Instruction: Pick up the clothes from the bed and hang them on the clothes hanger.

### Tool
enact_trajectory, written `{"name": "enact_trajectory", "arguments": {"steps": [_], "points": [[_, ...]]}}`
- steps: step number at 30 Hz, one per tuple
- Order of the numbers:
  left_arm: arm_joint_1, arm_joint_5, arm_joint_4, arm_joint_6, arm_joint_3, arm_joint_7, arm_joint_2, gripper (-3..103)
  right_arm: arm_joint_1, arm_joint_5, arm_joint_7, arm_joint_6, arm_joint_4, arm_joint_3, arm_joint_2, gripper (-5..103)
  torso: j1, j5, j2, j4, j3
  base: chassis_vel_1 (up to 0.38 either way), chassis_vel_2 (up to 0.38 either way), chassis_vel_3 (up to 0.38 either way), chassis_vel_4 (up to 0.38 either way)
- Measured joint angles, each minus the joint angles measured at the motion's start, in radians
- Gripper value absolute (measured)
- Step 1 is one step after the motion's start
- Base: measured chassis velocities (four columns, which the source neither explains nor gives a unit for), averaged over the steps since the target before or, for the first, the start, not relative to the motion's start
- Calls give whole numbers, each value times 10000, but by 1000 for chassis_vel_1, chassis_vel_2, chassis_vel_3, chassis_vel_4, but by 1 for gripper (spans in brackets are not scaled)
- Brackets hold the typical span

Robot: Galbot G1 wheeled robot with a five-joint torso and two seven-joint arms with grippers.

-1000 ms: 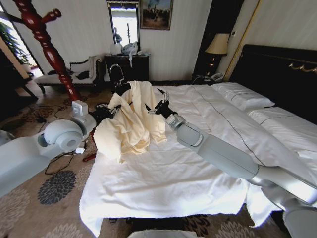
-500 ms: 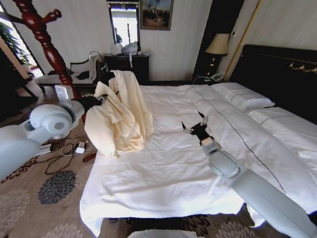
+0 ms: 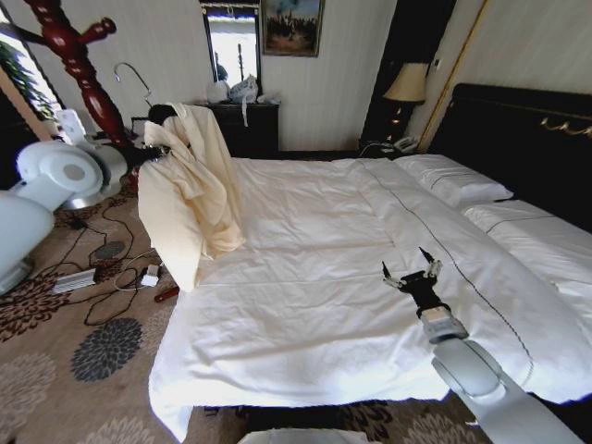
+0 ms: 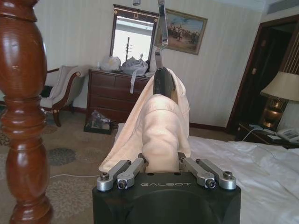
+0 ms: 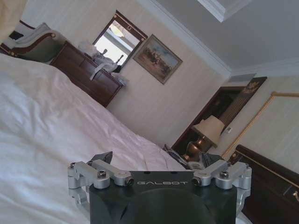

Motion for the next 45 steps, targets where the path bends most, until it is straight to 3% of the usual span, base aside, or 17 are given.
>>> {"name": "enact_trajectory", "arguments": {"steps": [2, 5, 6, 9, 18, 25, 45], "points": [[-181, 17, 246, 52, 72, 2, -235, 22, -151, -66, -18, 32, 37, 59, 96, 100, 1, 0, 0, 2, 1, 0, 0, 0, 0], [-1551, 211, 1679, 153, 708, 223, -1410, 21, -594, -337, -61, 148, 178, 284, 398, 100, 4, 3, 0, -4, 3, 0, 0, 0, 0], [-1551, 211, 1679, 153, 708, 223, -1410, 21, -594, -337, -61, 148, 178, 284, 398, 100, 4, 3, 0, -4, 3, 0, 0, 0, 0], [-2654, 348, 2849, 175, 1220, 425, -2339, 21, -786, -488, -102, 216, 285, 398, 606, 100, 3, 10, 0, 0, 1, 0, 0, 0, 0], [-3282, 761, 4172, 356, 1448, 346, -3474, 21, -1168, -692, -122, 511, 422, 754, 874, 100, 3, 0, -1, 5, 2, 0, 0, 0, 0], [-3709, 1031, 6066, 556, 1311, 203, -4632, 21, -1464, -1052, -138, 832, 521, 855, 1097, 100, 3, 6, -1, -2, 1, 0, 0, 0, 0], [-4147, 957, 7591, 616, 1182, 379, -4697, 21, -1820, -1171, -97, 1089, 784, 1215, 1161, 100, 1, 2, 0, 5, -1, 0, 0, 0, 0]]}}
